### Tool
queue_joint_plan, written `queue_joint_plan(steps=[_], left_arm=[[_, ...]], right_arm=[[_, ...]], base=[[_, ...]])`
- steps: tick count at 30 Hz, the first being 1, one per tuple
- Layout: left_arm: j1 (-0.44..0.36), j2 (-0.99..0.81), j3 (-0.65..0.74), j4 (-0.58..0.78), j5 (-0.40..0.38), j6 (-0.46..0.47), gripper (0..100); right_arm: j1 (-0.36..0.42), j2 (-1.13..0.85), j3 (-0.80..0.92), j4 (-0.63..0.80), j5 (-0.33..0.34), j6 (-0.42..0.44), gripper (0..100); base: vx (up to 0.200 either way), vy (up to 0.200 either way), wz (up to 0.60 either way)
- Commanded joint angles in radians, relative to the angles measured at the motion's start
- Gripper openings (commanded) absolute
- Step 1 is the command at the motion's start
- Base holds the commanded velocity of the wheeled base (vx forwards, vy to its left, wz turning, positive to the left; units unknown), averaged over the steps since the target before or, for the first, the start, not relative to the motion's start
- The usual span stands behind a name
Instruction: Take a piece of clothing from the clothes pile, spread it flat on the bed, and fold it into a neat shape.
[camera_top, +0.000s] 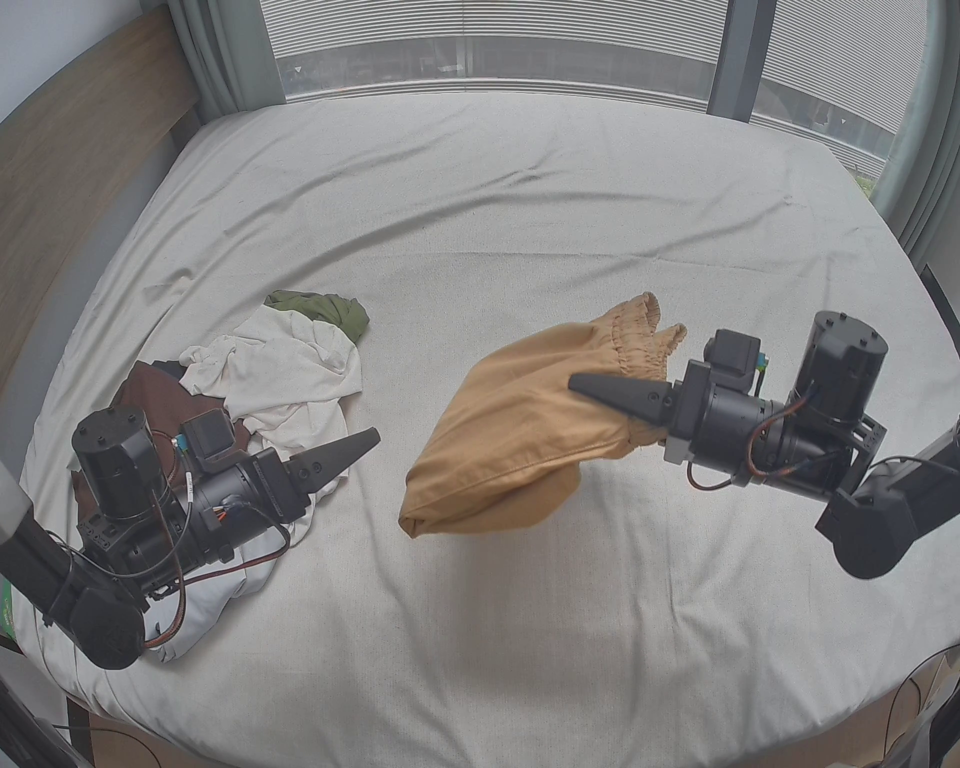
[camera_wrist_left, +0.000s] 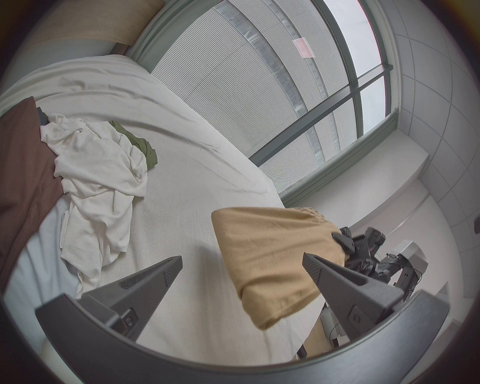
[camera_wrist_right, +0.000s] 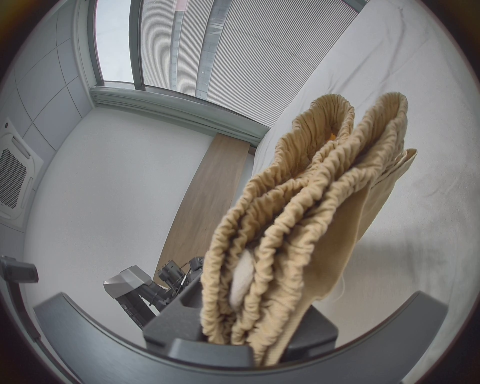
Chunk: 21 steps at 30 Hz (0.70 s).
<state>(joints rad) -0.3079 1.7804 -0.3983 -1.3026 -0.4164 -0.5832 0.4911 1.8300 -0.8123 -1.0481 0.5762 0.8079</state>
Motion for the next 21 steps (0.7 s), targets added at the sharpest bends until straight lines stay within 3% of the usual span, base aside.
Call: queue_joint_plan(steps=[1,6,21], left_arm=[[0.018,-0.006,0.021,0.029,-0.002,0.051,100],[0.026,-0.010,0.050,0.040,-0.042,0.091,100],[0.035,-0.012,0.050,0.039,-0.044,0.091,100]], right_arm=[[-0.028,0.032,-0.142,0.103,0.001,-0.001,0],[-0.049,0.081,-0.300,0.192,0.001,-0.001,0],[-0.078,0.285,-0.742,0.413,0.007,-0.003,0]], base=[[0.000,0.000,0.00],[0.000,0.000,0.00],[0.000,0.000,0.00]])
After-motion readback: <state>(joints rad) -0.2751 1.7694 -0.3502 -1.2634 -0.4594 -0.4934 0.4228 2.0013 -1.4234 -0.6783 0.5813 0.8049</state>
